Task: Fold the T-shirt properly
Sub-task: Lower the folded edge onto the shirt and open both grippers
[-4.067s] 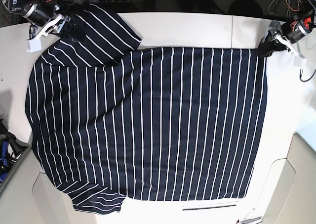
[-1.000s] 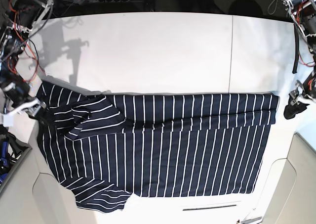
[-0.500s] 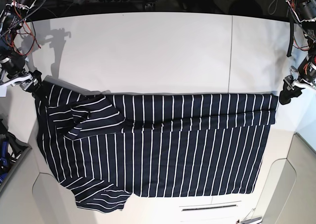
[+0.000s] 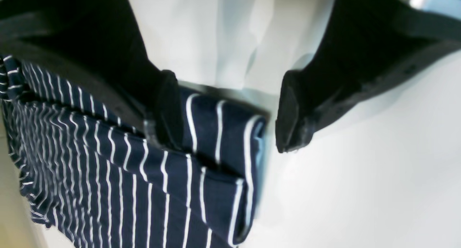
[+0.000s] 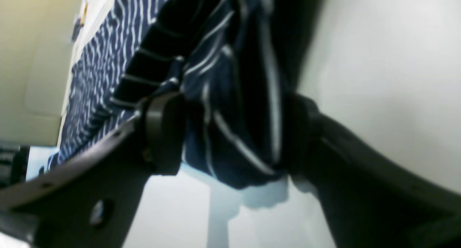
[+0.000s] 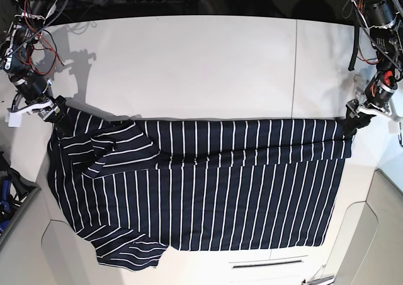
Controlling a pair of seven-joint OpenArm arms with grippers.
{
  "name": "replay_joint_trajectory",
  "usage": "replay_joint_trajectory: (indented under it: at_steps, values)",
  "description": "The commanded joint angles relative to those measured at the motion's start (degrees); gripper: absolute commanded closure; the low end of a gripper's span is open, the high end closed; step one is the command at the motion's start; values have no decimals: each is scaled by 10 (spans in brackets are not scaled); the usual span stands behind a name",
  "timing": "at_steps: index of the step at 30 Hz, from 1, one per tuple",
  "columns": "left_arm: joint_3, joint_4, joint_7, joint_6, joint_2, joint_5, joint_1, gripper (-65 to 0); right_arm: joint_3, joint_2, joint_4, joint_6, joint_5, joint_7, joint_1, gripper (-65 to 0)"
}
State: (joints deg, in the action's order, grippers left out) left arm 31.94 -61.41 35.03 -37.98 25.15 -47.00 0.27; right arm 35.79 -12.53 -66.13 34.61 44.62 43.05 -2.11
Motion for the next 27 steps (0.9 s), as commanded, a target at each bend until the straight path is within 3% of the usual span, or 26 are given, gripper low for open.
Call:
replay_joint_trajectory:
  at_steps: [1, 7, 9, 12, 13, 14, 18, 23, 27]
  values:
    - [-4, -8, -1, -2, 7, -1, -6, -436, -10, -6, -3, -3, -7, 10, -8, -407]
    - [-51, -8, -2, -2, 4, 36, -33, -420, -40, -6, -3, -3, -9, 9, -25, -387]
    - [-59, -8, -1, -2, 4, 53, -41, -310, -40, -6, -3, -3, -9, 9, -26, -281]
    - [-61, -8, -1, -2, 5, 62, -49, -86, -40, -6, -3, -3, -9, 9, -26, -31]
    - [-61, -8, 0, -2, 6, 62, -50, -39, -40, -6, -3, -3, -9, 9, -26, 0]
    - [-61, -8, 0, -2, 8, 62, -51, -5, -40, -7, -5, -3, -9, 9, -26, 0]
    - [-60, -14, 17, -17, 22, 61, -50, 0, -34, -8, -27, -3, -6, 49, -29, 0]
    - [-60, -59, 96, -20, 46, 18, -38, 0, -13, -8, -85, -3, 0, 132, -27, 0]
    - [-60, -120, 133, -20, 62, -23, 7, 0, -4, -8, -135, -3, 46, 175, 3, 0]
